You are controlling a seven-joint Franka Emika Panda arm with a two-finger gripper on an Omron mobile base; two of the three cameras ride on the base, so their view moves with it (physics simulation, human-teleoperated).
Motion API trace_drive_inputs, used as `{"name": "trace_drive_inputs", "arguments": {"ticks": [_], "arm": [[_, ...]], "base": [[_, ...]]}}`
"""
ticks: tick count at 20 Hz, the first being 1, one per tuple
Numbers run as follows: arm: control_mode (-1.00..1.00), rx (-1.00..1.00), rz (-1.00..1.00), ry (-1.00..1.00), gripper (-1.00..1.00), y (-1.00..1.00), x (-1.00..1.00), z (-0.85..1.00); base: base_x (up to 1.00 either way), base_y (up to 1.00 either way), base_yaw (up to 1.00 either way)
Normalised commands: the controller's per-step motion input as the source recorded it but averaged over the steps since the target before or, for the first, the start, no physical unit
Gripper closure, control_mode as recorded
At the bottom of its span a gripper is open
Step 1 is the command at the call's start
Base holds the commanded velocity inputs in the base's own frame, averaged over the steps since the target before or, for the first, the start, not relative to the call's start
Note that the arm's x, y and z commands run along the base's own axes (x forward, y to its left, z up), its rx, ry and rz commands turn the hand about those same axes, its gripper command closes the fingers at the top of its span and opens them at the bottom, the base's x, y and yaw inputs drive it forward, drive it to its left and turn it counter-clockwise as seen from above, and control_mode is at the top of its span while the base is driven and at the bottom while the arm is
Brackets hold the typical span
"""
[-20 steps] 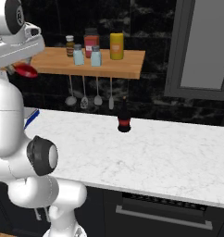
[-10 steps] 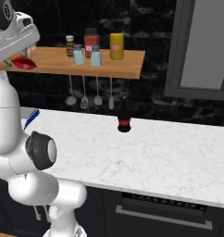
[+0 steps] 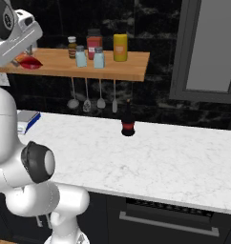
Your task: Put the shaker and condiment bottle from the counter next to their counterparts in the cabinet.
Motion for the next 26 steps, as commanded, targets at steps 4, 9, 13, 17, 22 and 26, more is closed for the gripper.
{"name": "trace_drive_inputs", "arguments": {"ticks": [4,9,13,17,22,26], "arm": [[-1.00,0.02,0.00,-0.01,1.00,0.00,0.27,-0.14],[-1.00,0.05,0.00,0.00,1.00,0.04,0.31,-0.11],[-1.00,0.05,0.00,0.00,1.00,0.11,0.37,0.00],[-1.00,0.00,0.00,0.00,1.00,0.26,0.47,0.00],[-1.00,0.00,0.00,0.02,1.00,0.30,0.53,0.00],[-1.00,0.00,0.00,0.03,1.00,0.13,0.48,0.00]], "base": [[0.00,0.00,0.00],[0.00,0.00,0.00],[0.00,0.00,0.00],[0.00,0.00,0.00],[0.00,0.00,0.00],[0.00,0.00,0.00]]}}
